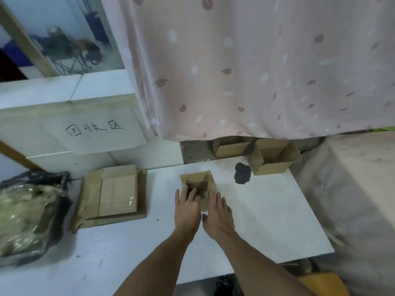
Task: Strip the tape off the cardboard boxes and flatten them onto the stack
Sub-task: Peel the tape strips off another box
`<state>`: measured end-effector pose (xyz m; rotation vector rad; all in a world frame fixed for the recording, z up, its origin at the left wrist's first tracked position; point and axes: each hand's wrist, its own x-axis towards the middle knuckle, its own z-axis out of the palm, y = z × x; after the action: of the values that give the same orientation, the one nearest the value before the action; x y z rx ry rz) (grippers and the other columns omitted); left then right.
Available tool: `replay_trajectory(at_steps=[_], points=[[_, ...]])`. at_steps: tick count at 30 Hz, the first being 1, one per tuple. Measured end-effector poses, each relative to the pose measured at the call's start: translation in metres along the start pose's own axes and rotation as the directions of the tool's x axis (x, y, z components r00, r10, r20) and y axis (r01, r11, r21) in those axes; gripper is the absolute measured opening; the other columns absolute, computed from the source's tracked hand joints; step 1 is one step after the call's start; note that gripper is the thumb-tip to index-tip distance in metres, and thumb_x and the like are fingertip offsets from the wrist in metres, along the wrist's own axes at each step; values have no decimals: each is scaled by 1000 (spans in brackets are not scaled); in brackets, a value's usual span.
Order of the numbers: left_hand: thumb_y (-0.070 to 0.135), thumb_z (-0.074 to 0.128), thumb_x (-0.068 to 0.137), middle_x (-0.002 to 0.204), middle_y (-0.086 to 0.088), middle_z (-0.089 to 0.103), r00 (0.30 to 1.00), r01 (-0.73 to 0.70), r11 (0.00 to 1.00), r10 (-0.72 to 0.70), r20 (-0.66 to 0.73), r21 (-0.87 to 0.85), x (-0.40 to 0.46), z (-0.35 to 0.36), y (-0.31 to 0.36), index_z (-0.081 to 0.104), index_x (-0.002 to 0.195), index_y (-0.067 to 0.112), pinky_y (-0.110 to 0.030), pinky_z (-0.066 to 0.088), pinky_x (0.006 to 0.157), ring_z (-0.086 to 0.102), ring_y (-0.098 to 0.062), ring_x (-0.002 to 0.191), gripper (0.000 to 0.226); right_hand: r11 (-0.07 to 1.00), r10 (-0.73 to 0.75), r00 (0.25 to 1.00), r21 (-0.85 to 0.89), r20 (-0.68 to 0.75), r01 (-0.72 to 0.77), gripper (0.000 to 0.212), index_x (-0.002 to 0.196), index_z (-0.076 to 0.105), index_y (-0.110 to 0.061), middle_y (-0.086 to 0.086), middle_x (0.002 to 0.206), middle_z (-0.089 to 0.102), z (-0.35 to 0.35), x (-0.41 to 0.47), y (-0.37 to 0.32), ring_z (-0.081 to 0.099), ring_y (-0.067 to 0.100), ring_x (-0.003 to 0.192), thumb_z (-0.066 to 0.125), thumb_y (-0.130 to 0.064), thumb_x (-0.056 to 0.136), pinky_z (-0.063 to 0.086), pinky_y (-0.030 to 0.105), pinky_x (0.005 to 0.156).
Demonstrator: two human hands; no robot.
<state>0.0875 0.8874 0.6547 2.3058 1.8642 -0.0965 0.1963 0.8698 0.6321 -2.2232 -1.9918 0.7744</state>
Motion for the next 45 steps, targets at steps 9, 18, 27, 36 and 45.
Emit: replay_trajectory(at_steps=[9,18,27,36,45], points=[[34,46,89,125,8,58,999,2,994,2,40,-107,-101,19,-19,61,118,27,-34,28,105,51,-18,121,33,983,181,983,44,-27,-180,40,139,36,-16,7,139,46,12,-71,-39,50,27,121,38,-21,99,41,39,98],[46,47,96,143,-3,40,800,594,760,-592,97,-264,-129,24,-25,40,134,26,-41,32,112,34,-24,134,43,963,146,967,194,208,-187,51,139,38,-17,5,139,49,20,-69,-32,52,26,124,43,-49,99,44,38,99],[36,45,98,114,-5,64,618,712,449,-765,179,-540,-137,42,-22,20,141,26,-37,49,80,65,-26,93,51,919,30,907,345,421,-190,58,138,40,-21,4,134,57,49,-77,-32,56,27,121,47,-58,94,44,34,94],[30,42,102,100,0,67,705,474,401,-706,65,-784,-112,29,-28,47,112,27,-35,60,75,63,-11,80,11,906,117,988,398,98,-146,39,123,49,-21,3,116,64,21,-61,-32,65,22,104,65,-10,88,55,33,86],[55,35,97,96,4,65,698,584,397,-692,187,-708,-110,37,-33,46,108,27,-39,57,78,65,-18,83,32,929,157,974,310,165,-202,39,123,48,-18,3,118,59,31,-79,-33,62,23,108,66,-19,89,55,33,87]])
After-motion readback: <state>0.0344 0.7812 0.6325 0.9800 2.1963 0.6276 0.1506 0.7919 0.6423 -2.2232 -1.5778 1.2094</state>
